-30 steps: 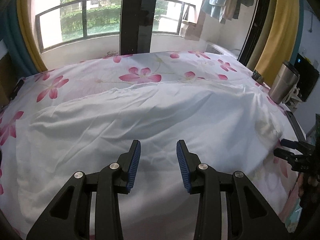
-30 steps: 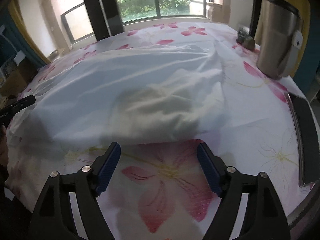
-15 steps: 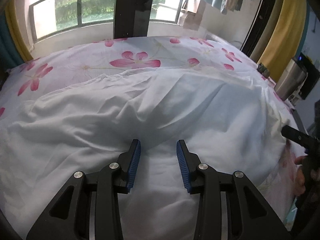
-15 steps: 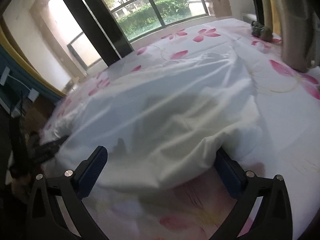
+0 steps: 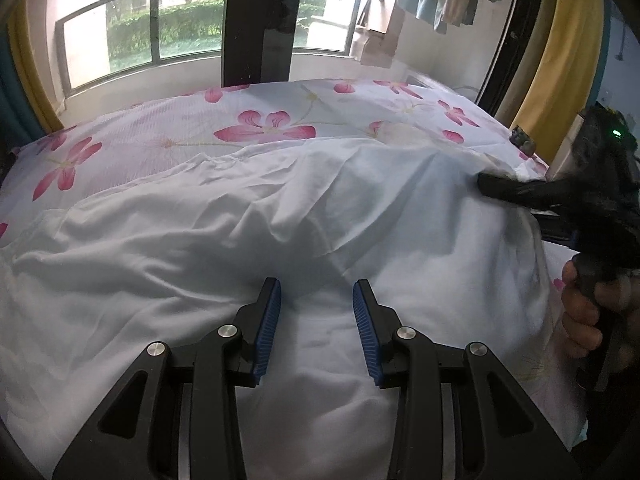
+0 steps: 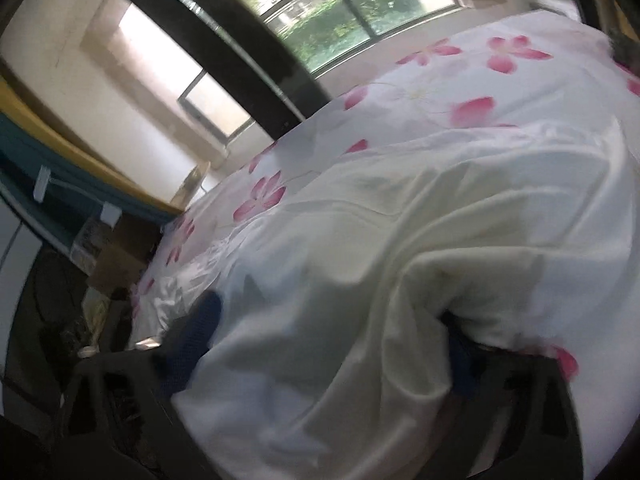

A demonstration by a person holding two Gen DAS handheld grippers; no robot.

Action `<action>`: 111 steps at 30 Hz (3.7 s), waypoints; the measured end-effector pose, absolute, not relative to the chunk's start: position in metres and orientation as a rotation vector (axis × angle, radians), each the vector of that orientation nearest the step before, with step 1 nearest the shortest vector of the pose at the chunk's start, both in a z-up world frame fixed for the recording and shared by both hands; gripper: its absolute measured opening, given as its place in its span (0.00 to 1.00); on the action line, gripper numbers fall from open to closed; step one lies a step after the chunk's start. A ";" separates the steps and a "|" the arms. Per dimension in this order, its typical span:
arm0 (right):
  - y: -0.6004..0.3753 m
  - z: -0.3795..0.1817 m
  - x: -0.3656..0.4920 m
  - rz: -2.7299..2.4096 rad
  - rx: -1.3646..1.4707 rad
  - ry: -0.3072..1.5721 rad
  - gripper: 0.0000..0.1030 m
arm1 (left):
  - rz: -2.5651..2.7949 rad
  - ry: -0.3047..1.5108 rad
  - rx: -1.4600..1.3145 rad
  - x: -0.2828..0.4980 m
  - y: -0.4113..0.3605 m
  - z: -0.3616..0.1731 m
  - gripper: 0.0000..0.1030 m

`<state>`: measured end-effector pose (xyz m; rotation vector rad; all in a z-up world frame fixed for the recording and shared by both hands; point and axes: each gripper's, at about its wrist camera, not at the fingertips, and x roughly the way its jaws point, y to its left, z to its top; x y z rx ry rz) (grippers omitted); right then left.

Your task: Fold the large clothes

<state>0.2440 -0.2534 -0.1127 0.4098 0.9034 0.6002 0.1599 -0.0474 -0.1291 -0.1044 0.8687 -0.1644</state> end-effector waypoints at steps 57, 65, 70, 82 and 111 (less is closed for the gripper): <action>-0.041 -0.033 0.182 0.720 -0.112 0.788 0.15 | 0.071 0.740 -0.251 0.095 0.124 -0.086 0.38; -0.010 -0.052 0.175 0.785 -0.141 0.867 0.18 | 0.096 0.744 -0.269 0.087 0.138 -0.091 0.38; 0.004 -0.061 0.169 0.833 -0.159 0.903 0.18 | 0.106 0.750 -0.265 0.081 0.142 -0.093 0.38; 0.042 -0.086 0.150 0.960 -0.201 0.998 0.18 | 0.144 0.785 -0.277 0.068 0.157 -0.102 0.38; 0.004 -0.047 0.126 1.080 -0.217 0.886 0.59 | 0.147 0.740 -0.285 0.064 0.159 -0.062 0.42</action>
